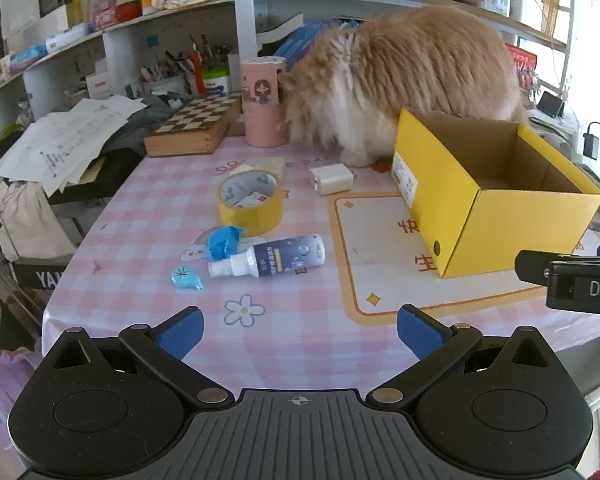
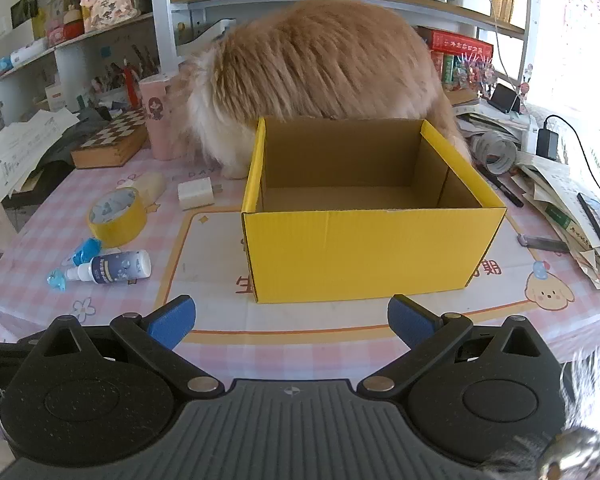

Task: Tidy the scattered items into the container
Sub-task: 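Move both tools toward the spray bottle and blue whistle on the table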

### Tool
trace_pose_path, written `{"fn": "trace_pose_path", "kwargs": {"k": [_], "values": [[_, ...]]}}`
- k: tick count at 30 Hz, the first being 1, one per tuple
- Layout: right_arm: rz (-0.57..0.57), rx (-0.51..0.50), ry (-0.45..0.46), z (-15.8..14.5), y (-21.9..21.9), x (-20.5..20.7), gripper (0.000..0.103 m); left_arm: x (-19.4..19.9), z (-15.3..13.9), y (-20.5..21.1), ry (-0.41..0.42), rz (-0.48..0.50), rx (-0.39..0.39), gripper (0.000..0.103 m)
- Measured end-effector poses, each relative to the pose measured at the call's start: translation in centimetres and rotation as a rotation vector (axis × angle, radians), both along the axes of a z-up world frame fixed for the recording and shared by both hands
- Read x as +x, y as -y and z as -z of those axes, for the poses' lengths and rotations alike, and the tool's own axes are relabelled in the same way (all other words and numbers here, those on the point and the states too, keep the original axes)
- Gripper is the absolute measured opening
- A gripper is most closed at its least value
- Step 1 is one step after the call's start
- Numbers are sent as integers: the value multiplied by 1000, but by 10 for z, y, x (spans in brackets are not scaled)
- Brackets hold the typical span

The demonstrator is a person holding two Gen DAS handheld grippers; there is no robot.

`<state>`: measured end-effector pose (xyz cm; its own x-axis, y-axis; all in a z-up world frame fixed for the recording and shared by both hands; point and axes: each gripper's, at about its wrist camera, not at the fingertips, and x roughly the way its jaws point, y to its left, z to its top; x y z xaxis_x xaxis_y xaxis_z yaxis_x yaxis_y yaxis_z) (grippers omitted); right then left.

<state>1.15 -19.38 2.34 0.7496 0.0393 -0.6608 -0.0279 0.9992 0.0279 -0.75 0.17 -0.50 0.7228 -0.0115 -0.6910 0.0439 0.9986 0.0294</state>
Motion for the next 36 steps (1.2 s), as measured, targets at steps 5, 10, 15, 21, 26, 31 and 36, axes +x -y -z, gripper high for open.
{"fn": "trace_pose_path", "kwargs": {"k": [5, 10, 15, 21, 26, 31, 36], "values": [[-16, -2, -3, 1, 0, 1, 103, 0, 0, 1, -6, -10, 3, 103], [-18, 5, -7, 1, 4, 2, 103, -2, -1, 3, -10, -13, 2, 103], [-29, 8, -8, 1, 6, 3, 103, -2, -1, 3, -7, -27, 0, 103], [-41, 13, -14, 2, 12, 6, 103, -4, -5, 11, 25, -32, -13, 103], [-54, 22, -7, 2, 16, 9, 103, -3, -7, 15, 22, -59, -9, 103], [-74, 29, 6, 2, 20, 9, 103, -7, -5, 18, 21, -59, -21, 103], [-108, 37, -13, 8, 21, 10, 103, -14, -1, 18, 6, -81, -31, 103]]}}
